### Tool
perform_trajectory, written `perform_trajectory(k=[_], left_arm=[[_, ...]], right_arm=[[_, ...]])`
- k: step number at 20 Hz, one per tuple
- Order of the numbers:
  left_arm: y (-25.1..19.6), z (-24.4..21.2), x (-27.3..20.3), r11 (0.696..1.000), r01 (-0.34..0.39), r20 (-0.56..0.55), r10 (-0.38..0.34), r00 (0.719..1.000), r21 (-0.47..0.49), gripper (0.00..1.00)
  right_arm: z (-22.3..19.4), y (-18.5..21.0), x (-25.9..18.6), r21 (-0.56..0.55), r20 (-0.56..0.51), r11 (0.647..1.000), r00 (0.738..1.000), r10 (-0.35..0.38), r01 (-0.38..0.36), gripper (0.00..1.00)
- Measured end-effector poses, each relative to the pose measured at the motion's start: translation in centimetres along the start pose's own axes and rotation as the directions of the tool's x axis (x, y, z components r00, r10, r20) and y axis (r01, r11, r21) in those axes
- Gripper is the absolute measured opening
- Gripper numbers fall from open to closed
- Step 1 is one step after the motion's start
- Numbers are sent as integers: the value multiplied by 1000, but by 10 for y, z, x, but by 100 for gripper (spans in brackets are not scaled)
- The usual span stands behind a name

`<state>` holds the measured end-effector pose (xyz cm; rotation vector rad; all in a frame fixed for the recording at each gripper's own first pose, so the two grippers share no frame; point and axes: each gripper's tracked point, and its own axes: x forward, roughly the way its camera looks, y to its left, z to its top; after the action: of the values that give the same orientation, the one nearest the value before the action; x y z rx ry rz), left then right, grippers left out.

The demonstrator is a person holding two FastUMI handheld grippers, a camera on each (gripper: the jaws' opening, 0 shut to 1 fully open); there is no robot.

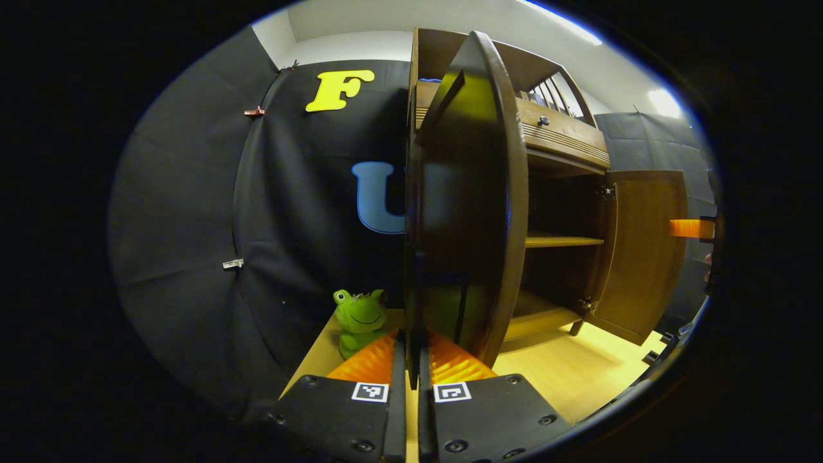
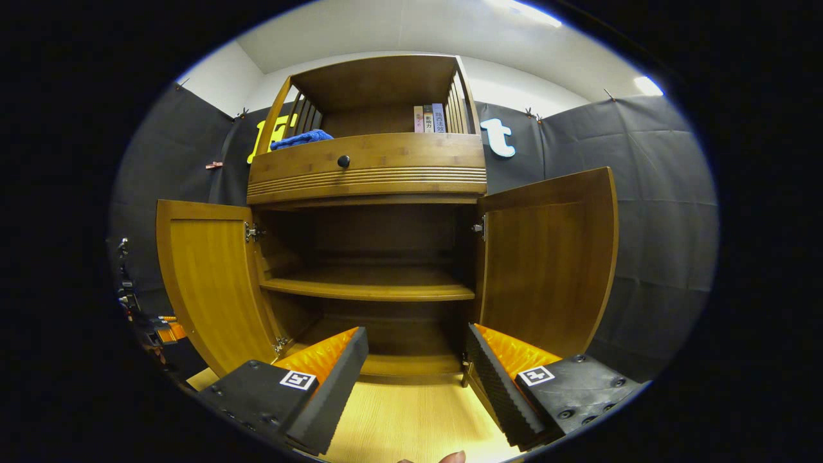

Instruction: Open the right door of the double-door shoe cabinet with the right hand, and open the left door with the left hand.

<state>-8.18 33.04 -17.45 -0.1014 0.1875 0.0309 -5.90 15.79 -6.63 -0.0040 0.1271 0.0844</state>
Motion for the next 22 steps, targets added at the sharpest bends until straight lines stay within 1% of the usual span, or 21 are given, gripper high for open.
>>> perform_trajectory(k=[2, 3, 5, 6, 7, 8, 9, 10, 11, 13, 15, 19, 22], left_arm=[[5, 0, -12, 1000, -24, 5, 24, 1000, -2, 12], [6, -1, -19, 999, -42, 6, 42, 999, -3, 16], [12, -1, -34, 997, -79, 8, 79, 997, -3, 30], [16, 0, -41, 995, -102, 10, 102, 995, -4, 36], [19, 2, -51, 992, -122, 14, 122, 992, -2, 52], [21, 6, -59, 991, -135, 22, 135, 991, -2, 69], [17, 7, -61, 991, -137, 28, 137, 990, -8, 86], [6, 13, -71, 992, -123, 34, 124, 992, -18, 96], [1, 17, -80, 992, -120, 43, 121, 992, -25, 96], [-3, 27, -92, 988, -150, 65, 151, 986, -22, 95], [-20, 40, -94, 987, -159, 85, 160, 983, -20, 95], [-75, 69, -85, 992, -119, 115, 122, 986, -33, 95], [-129, 90, -72, 998, -61, 157, 63, 986, -15, 95]], right_arm=[[-2, -2, 1, 3, -6, 1000, 1000, 5, -5, 98], [-4, -3, 2, 7, -9, 1000, 1000, 7, -7, 98], [-5, -6, 7, 16, -14, 1000, 1000, 12, -12, 100], [-6, -6, 8, 20, -17, 1000, 1000, 18, -18, 100], [-7, -3, 7, 23, -18, 999, 1000, 24, -23, 100], [-6, -2, 9, 25, -16, 999, 999, 29, -28, 98], [-7, -2, 11, 25, -15, 999, 999, 34, -34, 98], [-7, -2, 14, 24, -15, 999, 999, 40, -40, 98], [-8, -2, 15, 25, -15, 999, 999, 45, -45, 98], [-10, -5, 19, 33, -17, 998, 999, 51, -51, 98], [-11, -9, 21, 44, -20, 998, 998, 56, -55, 98], [-11, -25, 30, 47, -18, 997, 998, 62, -61, 98], [-4, -41, 34, 46, 1, 997, 998, 58, -58, 98]])
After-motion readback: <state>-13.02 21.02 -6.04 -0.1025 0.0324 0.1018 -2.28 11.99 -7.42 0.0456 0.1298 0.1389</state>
